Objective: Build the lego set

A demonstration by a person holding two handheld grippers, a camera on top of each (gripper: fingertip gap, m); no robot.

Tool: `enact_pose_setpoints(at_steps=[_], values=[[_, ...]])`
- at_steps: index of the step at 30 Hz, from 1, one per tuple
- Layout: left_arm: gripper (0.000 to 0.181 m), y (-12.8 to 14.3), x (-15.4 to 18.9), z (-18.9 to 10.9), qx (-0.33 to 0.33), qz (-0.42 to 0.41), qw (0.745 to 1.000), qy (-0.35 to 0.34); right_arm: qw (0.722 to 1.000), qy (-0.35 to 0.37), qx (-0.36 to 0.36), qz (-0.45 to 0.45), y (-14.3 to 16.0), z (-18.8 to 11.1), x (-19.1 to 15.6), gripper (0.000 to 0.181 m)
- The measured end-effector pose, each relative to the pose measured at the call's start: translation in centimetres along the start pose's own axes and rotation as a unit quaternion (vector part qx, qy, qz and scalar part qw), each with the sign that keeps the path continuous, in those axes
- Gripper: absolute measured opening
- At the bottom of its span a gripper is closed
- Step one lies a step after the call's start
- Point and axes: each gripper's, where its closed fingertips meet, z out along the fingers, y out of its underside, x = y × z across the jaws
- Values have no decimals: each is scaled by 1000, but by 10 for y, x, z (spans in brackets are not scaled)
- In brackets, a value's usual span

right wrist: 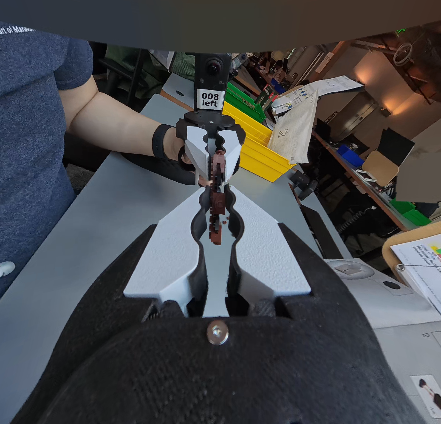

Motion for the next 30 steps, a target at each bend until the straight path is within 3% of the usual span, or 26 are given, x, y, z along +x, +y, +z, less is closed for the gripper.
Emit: enact_pose_setpoints(at_steps=[3, 6, 8, 10, 13, 15, 18, 20, 21, 24, 26, 28, 30], values=[[9, 3, -2, 0, -6, -27, 1000, 0, 998, -8, 7, 61, 4, 1, 3, 11], [9, 9, -7, 0, -24, -111, 993, 13, 991, -20, 29, 133, 11, 2, 7, 11], [9, 17, -14, 1, -38, -191, 981, 14, 980, -22, 36, 195, 21, 1, 13, 37], [9, 25, -15, 1, -48, -264, 963, 30, 969, -46, 22, 242, 34, -1, 10, 11], [9, 36, -18, 1, -60, -344, 936, 38, 947, -47, 29, 317, 47, 2, 12, 11], [9, 51, -19, -1, -86, -394, 914, 36, 935, -51, 1, 351, 65, 5, 9, 11], [8, 72, -20, -2, -101, -486, 867, 33, 908, -86, -37, 408, 89, 10, -1, 27], [9, 83, -18, -2, -114, -518, 847, 34, 884, -113, -69, 448, 105, 12, -9, 26], [8, 88, -18, -3, -123, -521, 844, 29, 878, -119, -75, 458, 110, 11, -10, 12], [8, 85, -14, -2, -125, -508, 851, 41, 855, -156, -46, 492, 103, 9, -15, 10], [9, 84, -16, -3, -130, -499, 856, 34, 853, -142, -31, 501, 102, 7, -9, 10], [39, 88, -21, -8, -150, -486, 861, 16, 850, -129, -14, 511, 102, 4, -2, 10], [44, 86, -25, -12, -146, -481, 864, 9, 847, -115, 14, 519, 99, 1, 5, 10]])
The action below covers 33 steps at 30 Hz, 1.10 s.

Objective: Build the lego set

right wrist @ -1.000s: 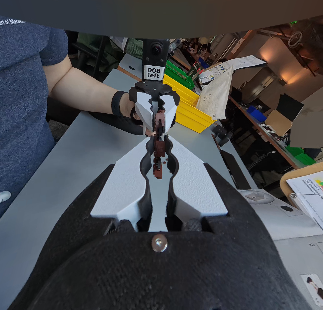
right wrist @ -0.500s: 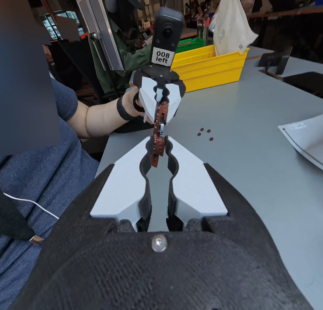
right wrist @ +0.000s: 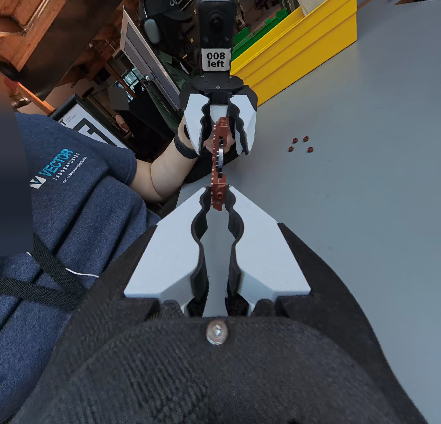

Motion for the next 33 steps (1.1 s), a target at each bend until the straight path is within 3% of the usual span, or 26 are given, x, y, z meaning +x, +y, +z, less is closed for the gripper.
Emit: enact_pose_setpoints(at_steps=[2, 4, 8, 10, 12, 15, 18, 22, 25, 27, 30, 33], values=[[39, 2, 0, 1, -3, -4, 1000, 4, 1000, -4, 19, 16, -3, -3, 1, 10], [10, 3, 1, 5, -5, -16, 1000, 18, 999, 0, 30, 34, -4, -5, 6, 10], [9, 4, -3, 6, -1, -58, 998, 26, 998, 2, 43, 54, -4, -5, 13, 13], [9, 12, -6, 8, -21, -94, 995, 34, 998, 59, 35, -2, -5, -7, 24, 44], [9, 14, -9, 9, -19, -134, 990, 41, 985, 104, 12, -140, -9, -9, 19, 47], [9, 17, -12, 8, -23, -167, 984, 47, 924, 188, -52, -329, -1, -12, 20, 48], [9, 19, -14, 6, -28, -173, 984, 42, 925, 169, -53, -335, 5, -9, 12, 50], [9, 17, -12, 5, -20, -188, 980, 56, 869, 205, -40, -448, -4, -8, 1, 70], [9, 14, -9, 4, -12, -208, 975, 76, 859, 214, -64, -460, 5, 3, 7, 82], [9, 15, -7, 4, -16, -209, 975, 79, 858, 215, -96, -456, 16, 10, 14, 75], [9, 24, -5, 6, -44, -204, 975, 78, 847, 234, -121, -462, 21, 12, 21, 48], [9, 21, -5, 6, -35, -209, 974, 87, 855, 236, -115, -447, 18, 11, 20, 46]])
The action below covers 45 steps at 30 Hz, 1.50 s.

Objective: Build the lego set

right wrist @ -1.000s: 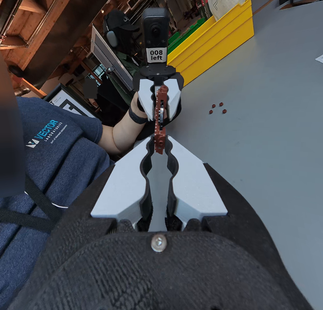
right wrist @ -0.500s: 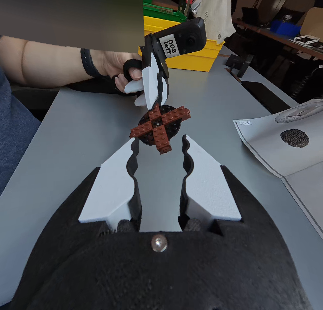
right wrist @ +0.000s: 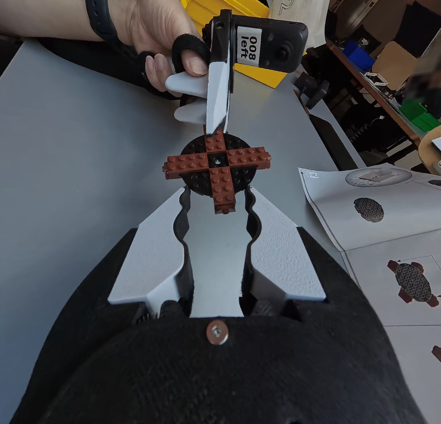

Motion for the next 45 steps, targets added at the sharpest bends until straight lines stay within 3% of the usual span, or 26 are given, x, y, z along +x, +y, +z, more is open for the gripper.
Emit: enact_pose_setpoints(at_steps=[2, 3, 4, 11, 16, 22, 29, 32, 38, 40, 42, 45], values=[[10, -5, -2, -2, 15, 4, 1000, -6, 1000, 4, -1, 18, 0, 0, 3, 41], [12, -9, -6, -3, 26, 9, 999, -18, 1000, 6, -6, 19, 1, 0, 4, 17], [15, -12, -9, -5, 34, 14, 999, -28, 1000, 10, -13, 18, 4, 0, 5, 15], [9, -15, -14, -9, 40, 30, 998, -47, 998, 11, -59, 22, 20, 12, 2, 19], [9, -29, -17, -16, 80, 54, 992, -78, 995, 43, -35, 80, 17, -7, 26, 45], [9, -30, -18, -9, 93, 58, 991, -81, 999, 39, -1, 37, 5, -16, 22, 41], [9, -29, -16, -2, 97, 50, 992, -67, 996, 52, -52, 41, 21, -5, 23, 31], [9, -29, -18, 1, 102, 45, 992, -67, 995, 66, -72, 37, 24, -3, 25, 19], [9, -29, -23, 2, 100, 49, 991, -74, 990, 79, -115, 0, 31, -1, 24, 16], [14, -30, -16, 4, 100, 50, 992, -54, 989, 85, -117, -5, 30, -7, 28, 16], [31, -35, -12, 2, 110, 58, 991, -50, 982, 124, -138, -46, 36, -23, 47, 15], [35, -44, -15, -9, 131, 93, 984, -82, 954, 194, -192, -122, 57, -65, 91, 16]])
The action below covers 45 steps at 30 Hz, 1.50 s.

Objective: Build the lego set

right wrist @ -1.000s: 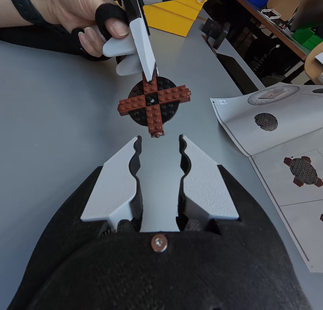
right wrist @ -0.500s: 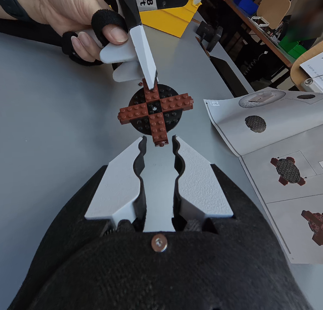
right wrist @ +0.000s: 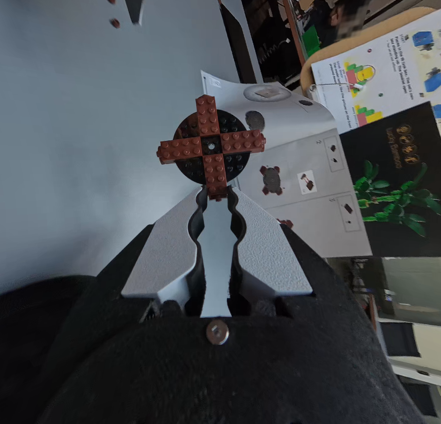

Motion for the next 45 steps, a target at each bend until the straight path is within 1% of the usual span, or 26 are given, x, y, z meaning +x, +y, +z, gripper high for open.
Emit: enact_pose_setpoints(at_steps=[2, 4, 5, 6, 10, 14, 15, 17, 19, 22, 24, 26, 28, 31, 35, 38, 45], values=[[31, -4, 0, -4, 8, 13, 1000, -6, 998, 37, -27, -33, 39, -6, 30, 15], [26, -7, 6, -5, 15, 5, 1000, 12, 997, 48, -49, -22, 73, -9, 48, 15], [25, -7, 9, -4, 16, 0, 1000, 22, 997, 47, -58, -19, 85, -9, 52, 15], [23, -6, 11, -3, 15, 0, 999, 29, 997, 40, -64, -17, 92, -9, 54, 15], [23, 0, 8, 0, -1, 12, 1000, 17, 996, 23, -80, -27, 103, -4, 54, 16], [22, 0, 11, 1, -1, 8, 999, 31, 996, -25, -85, -12, 117, 7, 49, 16], [21, -1, 13, 1, 0, 7, 999, 35, 996, -57, -73, 9, 118, 11, 43, 16], [21, -1, 15, 0, 1, 12, 999, 40, 987, -147, -39, 58, 104, 16, 20, 16], [21, -3, 18, -2, 3, 22, 999, 42, 970, -229, 7, 76, 75, 18, -5, 16], [21, -7, 20, -5, 8, 37, 998, 41, 929, -347, 49, 120, 34, 20, -39, 16], [21, -9, 20, -8, 11, 42, 998, 38, 908, -392, 63, 133, 16, 24, -53, 16], [21, -12, 19, -11, 17, 42, 998, 36, 892, -429, 68, 127, 3, 28, -67, 16], [21, -14, 19, -13, 21, 40, 998, 35, 885, -447, 71, 112, -6, 35, -78, 16], [21, -18, 17, -17, 26, 41, 998, 31, 880, -457, 84, 95, -21, 49, -82, 16], [21, -21, 16, -21, 32, 44, 998, 26, 880, -467, 58, 63, -24, 66, -83, 16], [21, -23, 16, -24, 36, 47, 998, 25, 877, -473, 65, 60, -31, 71, -85, 16], [21, -23, 18, -24, 33, 46, 998, 29, 879, -467, 66, 64, -29, 71, -96, 15]])
